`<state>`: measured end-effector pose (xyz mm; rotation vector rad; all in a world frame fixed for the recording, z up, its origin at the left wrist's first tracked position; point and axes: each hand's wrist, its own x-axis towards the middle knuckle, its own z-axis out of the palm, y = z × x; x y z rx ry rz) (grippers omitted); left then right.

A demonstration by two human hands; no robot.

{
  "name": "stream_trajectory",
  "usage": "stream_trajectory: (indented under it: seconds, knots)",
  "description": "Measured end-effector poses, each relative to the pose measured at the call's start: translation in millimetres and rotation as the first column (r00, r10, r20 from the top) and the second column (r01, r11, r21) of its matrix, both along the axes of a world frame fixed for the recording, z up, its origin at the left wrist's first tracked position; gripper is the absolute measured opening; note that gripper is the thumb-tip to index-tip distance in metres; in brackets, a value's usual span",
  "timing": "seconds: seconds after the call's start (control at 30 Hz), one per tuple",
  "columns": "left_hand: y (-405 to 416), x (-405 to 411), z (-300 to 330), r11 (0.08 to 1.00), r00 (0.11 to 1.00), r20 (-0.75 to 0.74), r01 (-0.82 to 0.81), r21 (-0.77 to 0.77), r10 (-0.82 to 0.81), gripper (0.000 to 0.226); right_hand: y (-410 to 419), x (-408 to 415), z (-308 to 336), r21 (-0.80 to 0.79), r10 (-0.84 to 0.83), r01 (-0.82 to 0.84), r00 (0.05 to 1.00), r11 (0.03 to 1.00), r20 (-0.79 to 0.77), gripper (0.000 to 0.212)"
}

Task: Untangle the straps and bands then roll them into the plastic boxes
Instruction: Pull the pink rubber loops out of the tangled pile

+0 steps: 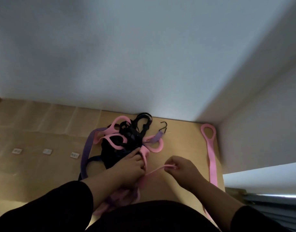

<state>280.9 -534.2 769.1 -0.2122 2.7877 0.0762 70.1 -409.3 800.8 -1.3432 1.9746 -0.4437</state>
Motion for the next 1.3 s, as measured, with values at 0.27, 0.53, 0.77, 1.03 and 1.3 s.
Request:
stream_trajectory:
  seconds: [0.27,0.53,0.77,1.03,1.3]
  knots:
    - [-25,16,24,0.941,0.98,-0.068,-0.159,0.3,0.188,0.039,-31,31,87,-0.237,-0.099,0.136,0.982,0.962,0.16,0.022]
    - [-42,30,51,0.834,0.948,-0.127,-0.188,0.519,0.292,0.044,-50,59,156,-0.417,-0.28,0.428,0.886,0.802,0.37,0.01]
    - [-40,34,74,0.457,0.75,-0.064,-0.331,0.826,0.658,0.079,-58,79,197,-0.506,-0.316,0.481,0.869,0.716,0.38,0.006]
    - [-73,33,82,-0.736,0.159,0.722,0.055,0.675,0.674,0.035,-51,104,228,-0.562,-0.343,0.495,0.868,0.663,0.359,0.008]
    - [-99,50,72,-0.655,0.24,0.615,0.159,0.738,0.751,0.021,-24,115,219,-0.545,-0.501,0.532,0.837,0.649,0.22,0.009]
